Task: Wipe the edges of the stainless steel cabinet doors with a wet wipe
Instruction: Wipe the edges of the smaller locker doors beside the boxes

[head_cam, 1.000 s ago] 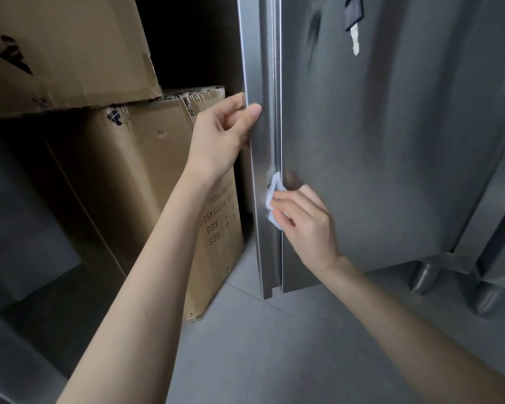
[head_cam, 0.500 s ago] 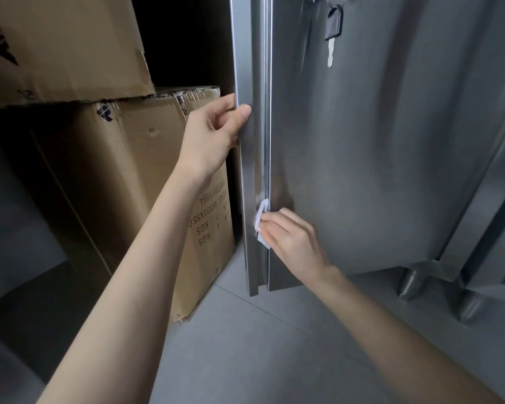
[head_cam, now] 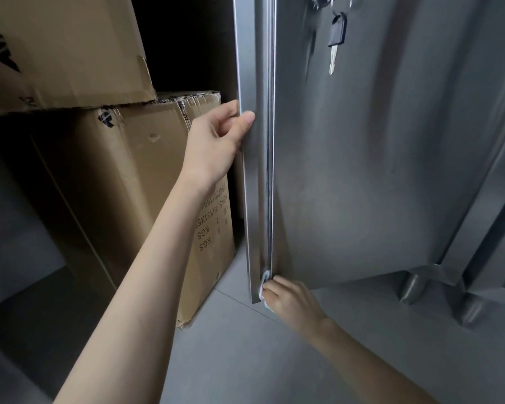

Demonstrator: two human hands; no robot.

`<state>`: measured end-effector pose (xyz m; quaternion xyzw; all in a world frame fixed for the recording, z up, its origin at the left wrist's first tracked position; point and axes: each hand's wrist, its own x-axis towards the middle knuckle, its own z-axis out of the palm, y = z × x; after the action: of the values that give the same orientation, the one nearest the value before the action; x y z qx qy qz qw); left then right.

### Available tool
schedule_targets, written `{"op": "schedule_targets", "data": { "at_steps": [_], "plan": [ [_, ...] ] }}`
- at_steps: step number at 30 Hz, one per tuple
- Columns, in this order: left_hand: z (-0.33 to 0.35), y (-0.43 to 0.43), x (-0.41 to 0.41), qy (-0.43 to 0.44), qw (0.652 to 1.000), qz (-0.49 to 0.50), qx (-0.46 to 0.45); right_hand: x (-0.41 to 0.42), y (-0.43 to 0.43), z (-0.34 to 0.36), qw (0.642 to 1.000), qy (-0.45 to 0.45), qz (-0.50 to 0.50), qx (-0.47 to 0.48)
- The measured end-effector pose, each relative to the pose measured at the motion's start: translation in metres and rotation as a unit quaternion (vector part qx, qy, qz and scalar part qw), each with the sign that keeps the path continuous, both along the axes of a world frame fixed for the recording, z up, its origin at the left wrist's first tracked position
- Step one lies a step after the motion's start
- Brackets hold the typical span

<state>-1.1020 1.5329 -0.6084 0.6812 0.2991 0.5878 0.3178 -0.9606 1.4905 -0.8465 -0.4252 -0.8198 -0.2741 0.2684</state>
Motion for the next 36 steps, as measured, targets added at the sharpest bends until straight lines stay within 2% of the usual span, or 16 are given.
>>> {"op": "schedule_targets", "data": {
  "at_steps": [4,8,10,13,15,17,19,23,26,28,30,32,34,36],
  "plan": [
    [0.001,0.002,0.0,-0.001,1.0,0.008,-0.008,-0.002,0.005,0.071,0.989,0.105,0.042,0.094],
    [-0.001,-0.001,-0.002,0.007,1.0,-0.006,0.003,-0.009,0.015,0.154,0.941,0.256,0.061,0.21],
    [-0.001,-0.005,-0.002,0.004,1.0,-0.008,0.004,-0.014,0.016,0.157,0.931,0.283,0.056,0.223],
    [0.0,-0.007,0.0,0.0,1.0,0.002,-0.008,-0.016,0.012,0.121,0.934,0.289,0.054,0.2],
    [0.002,-0.006,0.001,-0.002,1.0,0.014,-0.02,-0.011,0.008,0.085,0.956,0.24,0.047,0.162],
    [0.004,-0.006,0.001,0.001,0.999,0.019,-0.029,-0.004,0.003,0.045,0.984,0.136,0.028,0.115],
    [0.005,-0.008,0.0,0.005,0.999,0.019,-0.036,0.001,-0.003,0.011,0.997,0.047,0.025,0.059],
    [0.008,-0.013,0.0,0.006,0.998,0.019,-0.053,-0.006,-0.004,-0.008,0.999,-0.021,-0.013,-0.047],
    [0.009,-0.016,0.0,0.004,0.998,0.023,-0.061,-0.007,-0.005,-0.008,0.982,-0.114,-0.027,-0.146],
    [0.009,-0.019,-0.001,-0.001,0.998,0.016,-0.063,0.004,-0.013,-0.005,0.977,-0.143,-0.01,-0.159],
    [0.008,-0.023,-0.001,0.004,0.998,0.01,-0.064,0.02,-0.022,0.002,0.988,-0.08,0.077,-0.107],
    [0.009,-0.025,-0.002,0.011,0.998,0.002,-0.06,0.031,-0.026,0.025,0.987,0.062,0.144,-0.043],
    [0.009,-0.025,-0.003,0.014,0.998,0.0,-0.054,0.03,-0.028,0.067,0.974,0.176,0.135,0.04],
    [0.008,-0.026,-0.002,0.008,0.998,0.007,-0.058,0.019,-0.025,0.111,0.96,0.22,0.116,0.125]
  ]
}}
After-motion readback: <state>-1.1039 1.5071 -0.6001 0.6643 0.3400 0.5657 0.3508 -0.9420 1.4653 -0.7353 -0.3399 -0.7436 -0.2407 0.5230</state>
